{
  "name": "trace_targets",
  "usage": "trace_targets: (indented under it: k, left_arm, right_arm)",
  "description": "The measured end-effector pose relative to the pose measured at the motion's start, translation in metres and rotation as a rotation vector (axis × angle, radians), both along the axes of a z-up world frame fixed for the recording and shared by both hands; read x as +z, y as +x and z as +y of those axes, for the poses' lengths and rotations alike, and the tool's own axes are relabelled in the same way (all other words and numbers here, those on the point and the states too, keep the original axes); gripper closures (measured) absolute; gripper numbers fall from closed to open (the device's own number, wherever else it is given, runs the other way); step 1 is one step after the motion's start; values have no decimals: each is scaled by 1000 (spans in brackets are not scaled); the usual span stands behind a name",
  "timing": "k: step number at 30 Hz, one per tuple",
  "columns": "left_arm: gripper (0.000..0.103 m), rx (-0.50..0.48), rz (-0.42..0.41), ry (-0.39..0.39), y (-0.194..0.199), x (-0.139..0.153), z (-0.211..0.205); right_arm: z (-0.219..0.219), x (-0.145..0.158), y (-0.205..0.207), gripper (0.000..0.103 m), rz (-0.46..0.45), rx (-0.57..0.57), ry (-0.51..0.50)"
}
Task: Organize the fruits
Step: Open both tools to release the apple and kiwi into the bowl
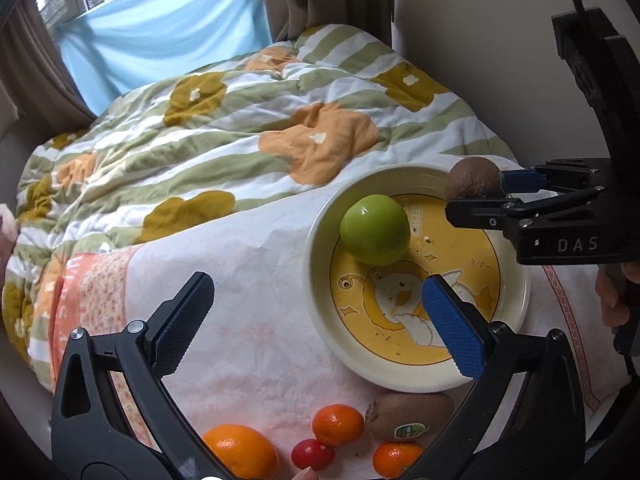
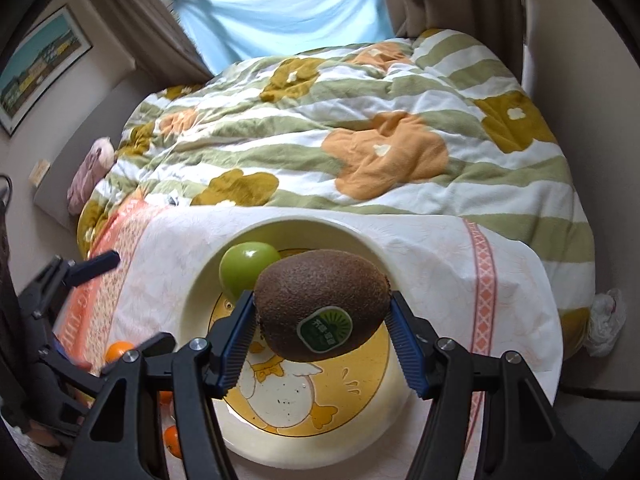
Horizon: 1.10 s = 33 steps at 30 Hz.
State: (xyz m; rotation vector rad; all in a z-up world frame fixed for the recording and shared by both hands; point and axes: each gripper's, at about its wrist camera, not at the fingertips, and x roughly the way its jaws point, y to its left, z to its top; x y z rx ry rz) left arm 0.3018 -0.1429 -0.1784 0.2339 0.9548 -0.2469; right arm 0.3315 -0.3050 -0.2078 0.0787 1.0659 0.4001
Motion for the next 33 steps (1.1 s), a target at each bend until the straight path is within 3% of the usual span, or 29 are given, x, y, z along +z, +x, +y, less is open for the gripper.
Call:
trace_targets:
  k: [6,12,14,15,16,17,24,33]
  left_arm:
    - [0,21,12,-2,-8,-1,11]
    - [0,59,33,-19,-10,-9,17]
    - [0,72,36,-31,-11,-9,18]
    - [0,77,37,-37,-12,-8,20]
    - [0,80,39,-42,-12,-8,20]
    - [0,83,40,-46,-13,-8,21]
    - [0,88,33,-41,-15,-3,20]
    - [0,94,-20,-68,-27,32,22]
  right_arm:
    - [15,-22,3,43,-30,120,-81]
    - [19,-32,4,42,-72,139,-133]
    - [17,-31,2,33,-95,132,-134]
    - [15,-30,1,15,-103,136,-116]
    - [15,-28,0,4,-105,140,-101]
    - [16,-27,-2,2,-115,136,-106]
    - [15,-22,-12,1,-138,129,-136]
    - [6,19,-26,1,-182,99,-138]
